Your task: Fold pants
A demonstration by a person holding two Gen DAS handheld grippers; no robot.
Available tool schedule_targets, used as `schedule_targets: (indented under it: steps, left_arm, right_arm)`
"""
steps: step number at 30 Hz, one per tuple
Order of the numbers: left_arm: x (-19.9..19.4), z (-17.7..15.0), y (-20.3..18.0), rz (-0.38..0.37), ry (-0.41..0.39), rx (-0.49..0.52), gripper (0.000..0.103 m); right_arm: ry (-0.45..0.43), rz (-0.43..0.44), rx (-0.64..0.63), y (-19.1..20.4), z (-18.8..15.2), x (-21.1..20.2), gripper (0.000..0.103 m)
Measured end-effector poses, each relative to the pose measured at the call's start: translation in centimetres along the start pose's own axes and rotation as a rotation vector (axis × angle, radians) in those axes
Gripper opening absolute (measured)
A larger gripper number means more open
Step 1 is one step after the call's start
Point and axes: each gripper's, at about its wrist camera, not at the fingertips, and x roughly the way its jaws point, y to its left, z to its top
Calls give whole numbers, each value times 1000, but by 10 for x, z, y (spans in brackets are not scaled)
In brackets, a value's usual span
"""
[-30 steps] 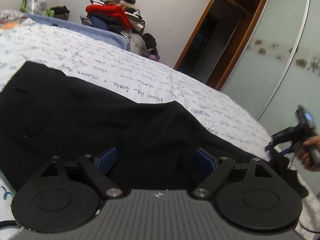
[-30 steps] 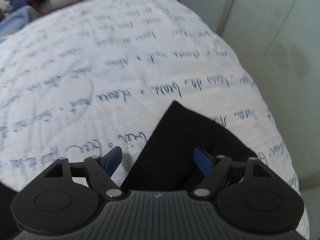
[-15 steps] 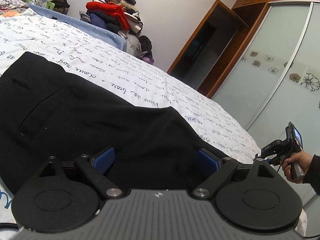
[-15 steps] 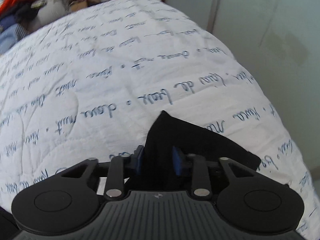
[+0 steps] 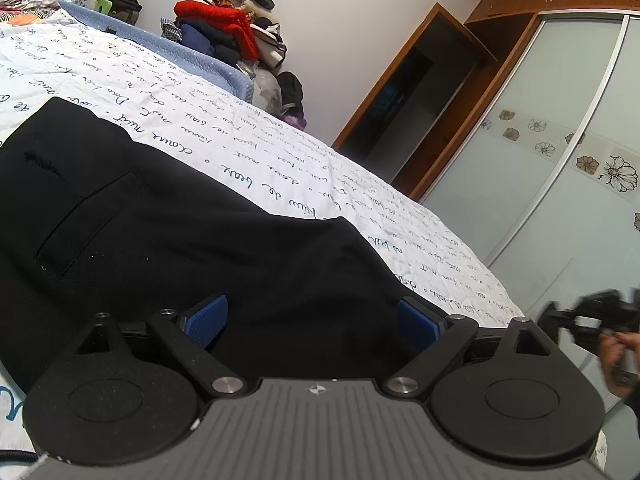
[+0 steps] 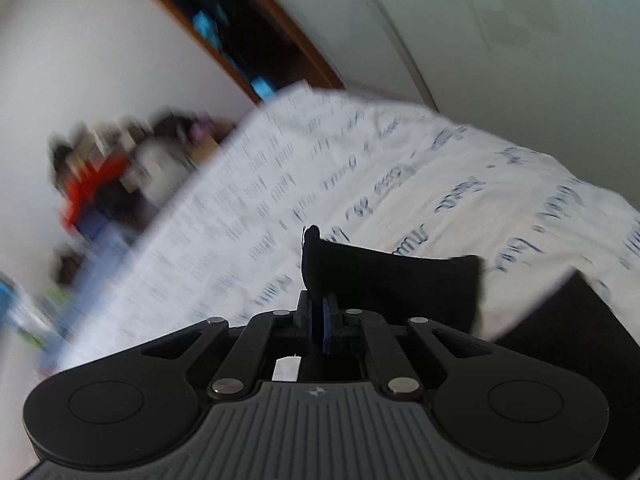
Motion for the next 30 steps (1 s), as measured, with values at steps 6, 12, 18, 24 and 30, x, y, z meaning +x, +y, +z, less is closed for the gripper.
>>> schedule_targets:
  steps: [6,12,18,24,30]
  left_arm:
    - [1,0,2,-7,0,-7,96]
    - [8,0,-3,8,22,28,100]
    - [1,-11,-47,210,-3,238,98]
    - [-19,-29,-114,209,-92,550,100]
    - [-17,-53,-160,132,-72,815,100]
  right_arm:
    - [-127,150,192,-76,-22,-102,4]
    - [-100,146,390,-168,-53,-92,4]
    - [12,285,505,-178,-63,-65,8]
    - [100,210,445,-157,-44,-40,8]
    - [122,198,402,-142,-42,-21,8]
